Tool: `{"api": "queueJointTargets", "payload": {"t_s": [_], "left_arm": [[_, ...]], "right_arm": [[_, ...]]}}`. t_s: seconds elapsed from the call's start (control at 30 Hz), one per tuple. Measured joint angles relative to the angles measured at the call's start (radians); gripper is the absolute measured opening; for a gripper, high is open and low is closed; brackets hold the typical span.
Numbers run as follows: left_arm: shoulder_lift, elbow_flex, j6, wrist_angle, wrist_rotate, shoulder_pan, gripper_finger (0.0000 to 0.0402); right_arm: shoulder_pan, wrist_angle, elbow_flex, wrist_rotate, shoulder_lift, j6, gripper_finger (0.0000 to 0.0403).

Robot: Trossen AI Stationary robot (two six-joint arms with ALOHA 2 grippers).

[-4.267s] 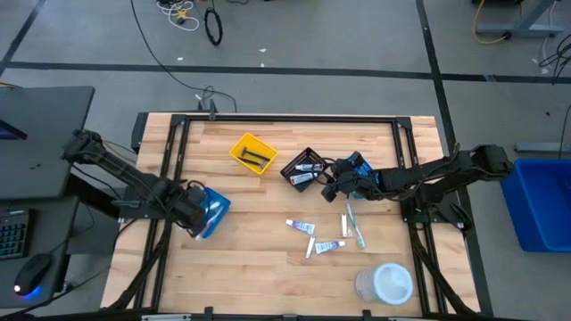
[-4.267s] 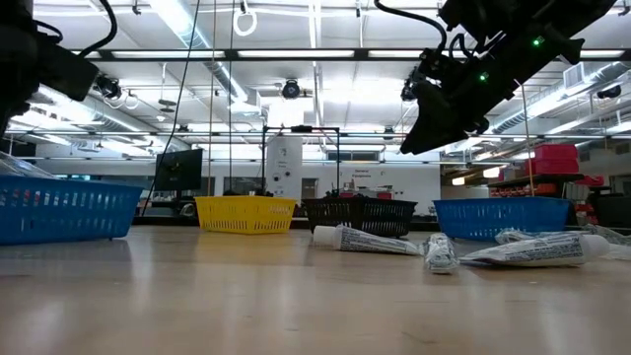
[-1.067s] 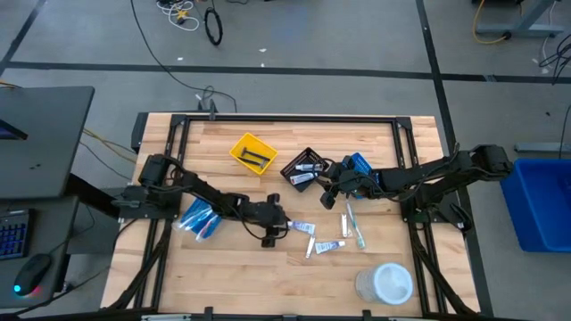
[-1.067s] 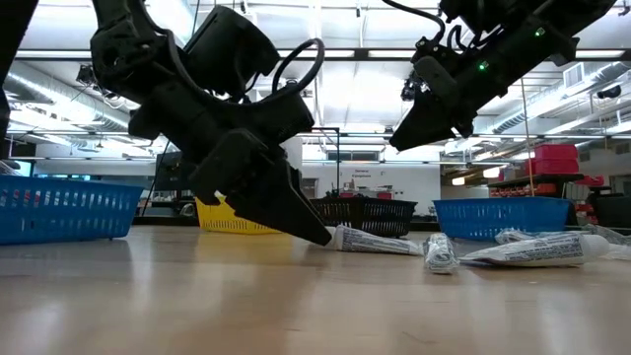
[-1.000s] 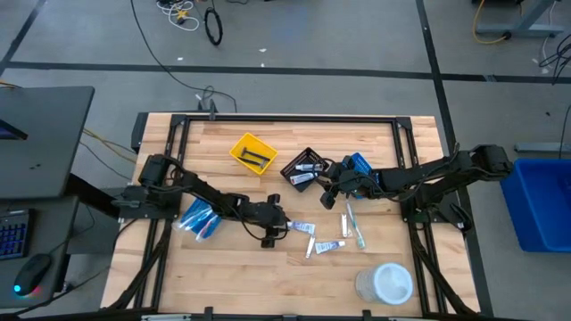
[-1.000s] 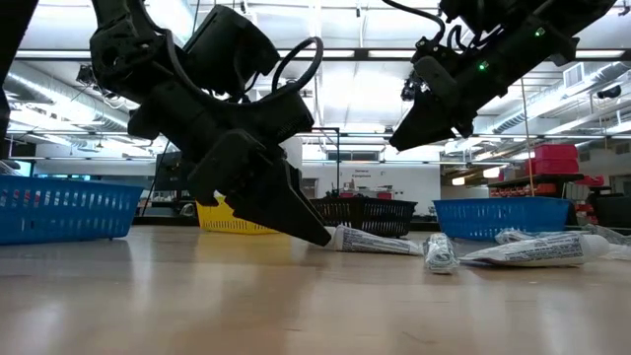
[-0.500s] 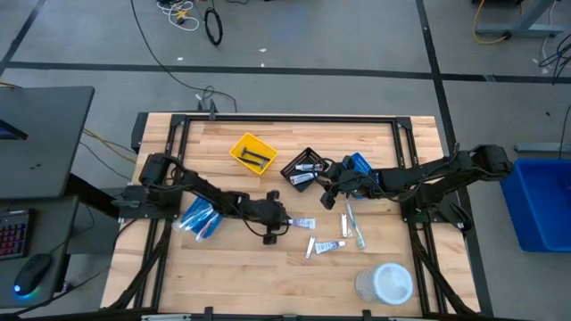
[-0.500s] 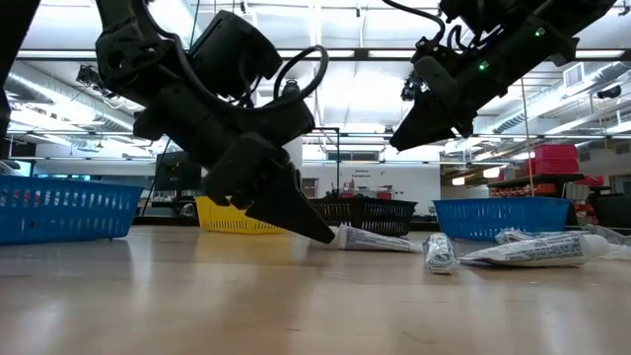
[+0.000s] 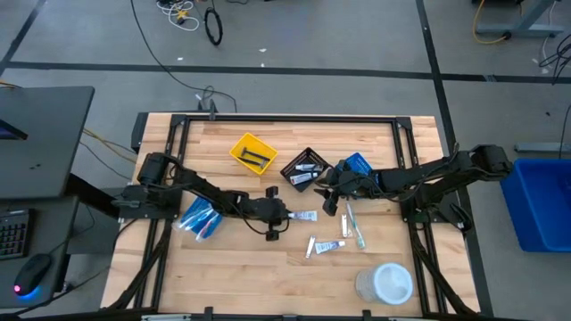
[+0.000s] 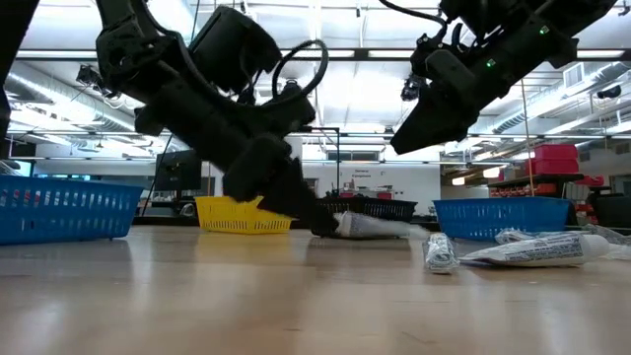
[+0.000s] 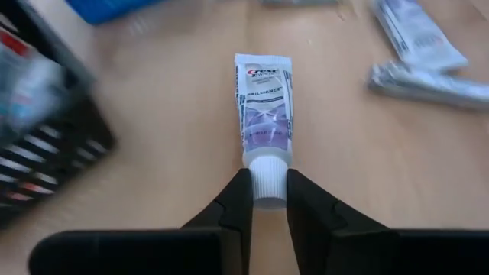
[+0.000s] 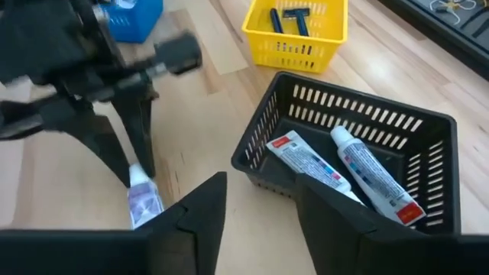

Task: Pick & Place Travel size toiletries
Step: Put the white toothpaste into the black bin, then put the silver nail cutter into the right blue bin

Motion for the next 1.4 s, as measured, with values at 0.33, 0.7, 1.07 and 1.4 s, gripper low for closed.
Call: {"api": "queueJointTargets", "payload": {"t_s": [0.33,0.7,1.07,1.4], "left_arm": [[-0.159,0.001,0.110,-0.045,-0.142,0.013,0.0067],[-0.179,0.001,0.141,-0.087,-0.225,0.107,0.0065],[-0.179,0.001,0.054,-0.080,-0.034,0.303,0.0088],[-0.179,0.001,0.061,-0.083,0.084,0.343,0.0103]], "right_arm": [[0.000,-0.016,0.000,-0.032,0.023,-0.026,0.0213],[-0.003,-0.009,0.000,0.087,0.023,-0.022,0.0223],[-0.003,-0.009,0.000,0.203,0.023,0.033,0.0200],[-0.003,-0.012,0.000,0.202,0.023,0.033,0.0184]]}}
